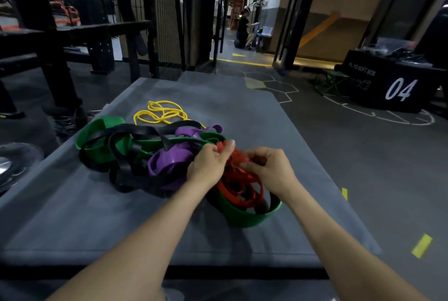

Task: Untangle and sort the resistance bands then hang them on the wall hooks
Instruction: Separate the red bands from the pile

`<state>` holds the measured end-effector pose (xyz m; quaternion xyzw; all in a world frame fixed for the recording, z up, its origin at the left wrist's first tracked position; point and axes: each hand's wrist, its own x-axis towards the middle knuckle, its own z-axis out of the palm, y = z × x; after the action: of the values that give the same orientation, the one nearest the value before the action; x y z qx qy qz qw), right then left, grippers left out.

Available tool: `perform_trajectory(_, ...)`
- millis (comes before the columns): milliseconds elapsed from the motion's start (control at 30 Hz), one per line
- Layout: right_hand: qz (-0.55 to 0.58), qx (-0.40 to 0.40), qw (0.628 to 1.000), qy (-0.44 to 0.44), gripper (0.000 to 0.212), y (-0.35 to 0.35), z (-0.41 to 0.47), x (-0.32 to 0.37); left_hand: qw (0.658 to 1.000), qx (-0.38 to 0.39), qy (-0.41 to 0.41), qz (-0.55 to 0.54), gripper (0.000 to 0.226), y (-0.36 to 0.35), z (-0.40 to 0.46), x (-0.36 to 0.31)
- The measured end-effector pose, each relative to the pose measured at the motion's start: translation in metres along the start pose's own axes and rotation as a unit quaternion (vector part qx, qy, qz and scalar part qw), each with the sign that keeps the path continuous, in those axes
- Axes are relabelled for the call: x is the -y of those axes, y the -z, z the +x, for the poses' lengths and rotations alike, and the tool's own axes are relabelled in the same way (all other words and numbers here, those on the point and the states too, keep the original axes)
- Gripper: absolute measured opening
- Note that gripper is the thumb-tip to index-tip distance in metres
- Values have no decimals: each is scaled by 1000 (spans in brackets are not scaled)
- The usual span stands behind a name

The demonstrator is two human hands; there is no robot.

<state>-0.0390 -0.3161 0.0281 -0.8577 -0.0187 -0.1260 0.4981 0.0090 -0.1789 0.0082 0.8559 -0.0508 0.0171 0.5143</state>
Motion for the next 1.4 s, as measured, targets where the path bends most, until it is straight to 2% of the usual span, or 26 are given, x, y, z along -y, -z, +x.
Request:
perform_trajectory(67, -2, 28, 1000, -11, 24, 6, -2, 0, 987, 35, 4, -157, 23, 0, -2, -1)
perform_trajectory(100, 3, 37, 999, -20, 27, 8, -4, -2, 979, 39, 7, -202, 12, 2, -2, -1)
perform_trajectory(167, -18, 55, 998, -37, 30, 14, -6, -13, 957, 43, 28, -286, 19, 11, -3, 0)
perform_trajectory(300, -65, 104, 991, -59, 39, 20, -12, -30, 868, 97, 82, -481, 12, 19, -2, -5)
perform_trajectory(367, -39, 111, 991, -67, 41, 20, -13, -32, 815, 108, 94, -561, 16, 15, -2, -10)
perform_trajectory(433, 46, 95, 991, -78, 32, 20, -12, -28, 777, 126, 92, -610, 24, 9, -2, -17)
perform_trajectory(500, 129, 47, 987, -81, 18, 26, -6, -20, 785, 148, 66, -598, 32, 4, -2, -20)
perform_trajectory(533, 162, 15, 983, -82, 15, 33, -2, -16, 821, 154, 40, -548, 38, 1, -3, -20)
perform_trajectory(600, 233, -31, 968, -90, 15, 48, 7, -10, 927, 138, -33, -348, 51, -5, -1, -12)
perform_trajectory(633, 280, -45, 954, -94, 14, 55, 10, -9, 957, 137, -64, -249, 54, -9, -2, -8)
perform_trajectory(667, 336, -57, 935, -98, 14, 59, 11, -8, 970, 145, -79, -180, 54, -14, -1, -3)
perform_trajectory(767, 469, -90, 870, -121, 17, 61, 11, -10, 971, 185, -92, -120, 47, -26, -6, 0)
perform_trajectory(867, 542, -115, 820, -146, 20, 55, 13, -10, 967, 211, -98, -106, 53, -32, -10, -4)
perform_trajectory(967, 567, -115, 802, -152, 19, 49, 15, -6, 957, 258, -102, -87, 59, -34, -15, -3)
perform_trajectory(1033, 577, -100, 796, -150, 17, 44, 12, -4, 960, 236, -125, -87, 33, -39, -18, -5)
perform_trajectory(1100, 561, -79, 812, -139, 12, 42, 9, -6, 969, 157, -113, -155, 16, -40, -16, -10)
perform_trajectory(1200, 424, -2, 900, -101, 13, 46, -4, -13, 957, 94, -40, -271, 20, -29, -12, -20)
perform_trajectory(1267, 322, 66, 941, -87, 30, 45, -14, -21, 935, 103, 10, -339, 21, -21, -13, -25)
perform_trajectory(1333, 269, 103, 953, -90, 47, 41, -21, -21, 907, 119, 52, -400, 21, -17, -18, -35)
perform_trajectory(1400, 252, 105, 959, -81, 49, 36, -22, -14, 897, 129, 66, -417, 21, -18, -20, -50)
